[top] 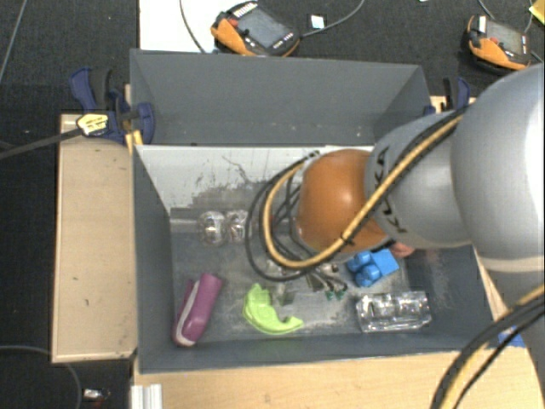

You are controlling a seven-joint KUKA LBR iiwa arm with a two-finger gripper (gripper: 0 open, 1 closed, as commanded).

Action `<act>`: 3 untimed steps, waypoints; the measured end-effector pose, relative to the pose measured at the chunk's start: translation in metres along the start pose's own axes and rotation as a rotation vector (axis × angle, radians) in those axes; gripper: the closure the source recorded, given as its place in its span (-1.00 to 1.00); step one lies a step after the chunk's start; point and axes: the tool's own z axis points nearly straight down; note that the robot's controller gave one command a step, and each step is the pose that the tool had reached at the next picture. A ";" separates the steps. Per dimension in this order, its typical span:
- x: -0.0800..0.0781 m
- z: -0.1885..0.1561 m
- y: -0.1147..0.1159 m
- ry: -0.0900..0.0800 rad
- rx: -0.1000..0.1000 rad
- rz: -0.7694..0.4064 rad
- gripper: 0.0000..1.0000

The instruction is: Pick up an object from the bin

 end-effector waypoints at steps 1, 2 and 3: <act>0.017 0.005 0.043 -0.011 -0.003 0.014 1.00; -0.005 -0.069 0.067 -0.011 0.001 -0.029 -1.00; -0.003 -0.067 0.066 -0.005 0.002 -0.028 -1.00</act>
Offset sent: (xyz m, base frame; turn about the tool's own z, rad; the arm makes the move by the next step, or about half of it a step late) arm -0.0106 0.0654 0.0664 -0.0259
